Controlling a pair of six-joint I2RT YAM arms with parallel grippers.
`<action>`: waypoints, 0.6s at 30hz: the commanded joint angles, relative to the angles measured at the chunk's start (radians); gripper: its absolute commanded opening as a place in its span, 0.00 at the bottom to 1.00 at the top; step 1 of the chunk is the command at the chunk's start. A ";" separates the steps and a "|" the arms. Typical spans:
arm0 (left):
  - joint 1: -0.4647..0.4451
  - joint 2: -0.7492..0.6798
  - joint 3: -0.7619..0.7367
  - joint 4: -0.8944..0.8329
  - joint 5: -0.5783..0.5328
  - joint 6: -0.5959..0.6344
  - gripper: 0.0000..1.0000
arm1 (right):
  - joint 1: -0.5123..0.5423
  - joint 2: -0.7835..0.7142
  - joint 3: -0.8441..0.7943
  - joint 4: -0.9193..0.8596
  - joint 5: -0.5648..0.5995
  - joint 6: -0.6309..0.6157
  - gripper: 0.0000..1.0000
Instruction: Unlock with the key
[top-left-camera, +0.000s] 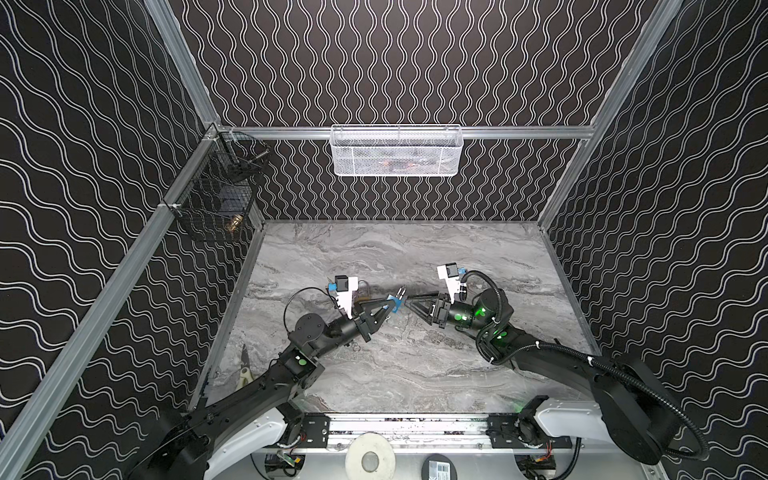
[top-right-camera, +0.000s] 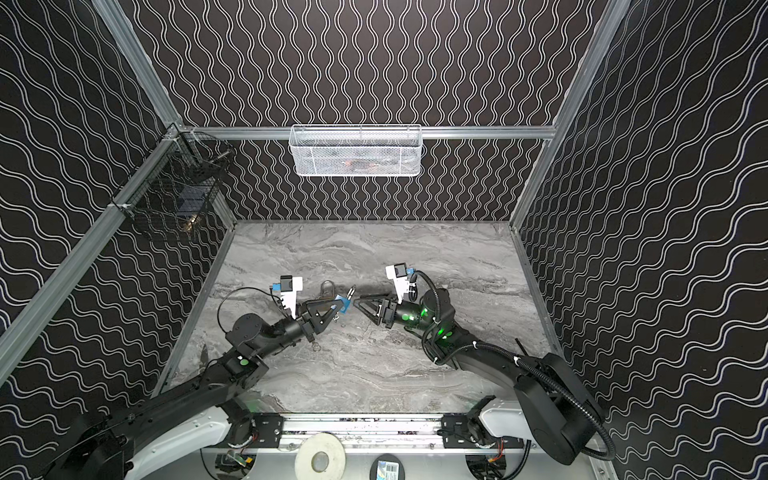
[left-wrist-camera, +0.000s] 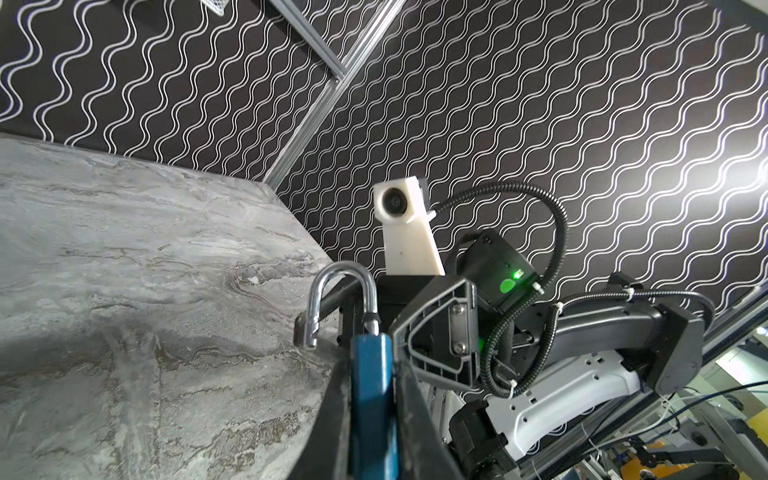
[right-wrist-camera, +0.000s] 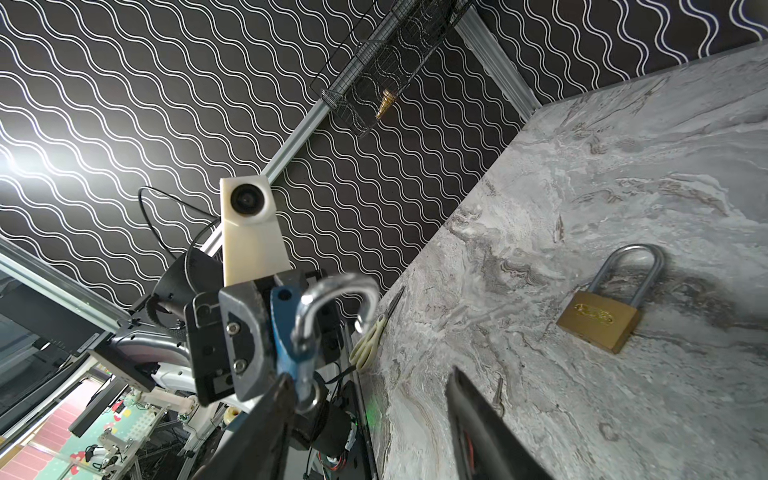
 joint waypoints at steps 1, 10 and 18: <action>0.011 0.000 -0.002 0.067 0.032 -0.024 0.00 | 0.001 -0.007 0.001 0.051 0.005 0.003 0.60; 0.019 0.048 -0.012 0.178 0.067 -0.082 0.00 | 0.000 0.031 0.030 0.084 0.000 0.012 0.60; 0.020 0.038 -0.016 0.171 0.067 -0.085 0.00 | 0.000 0.053 0.045 0.092 0.003 0.007 0.61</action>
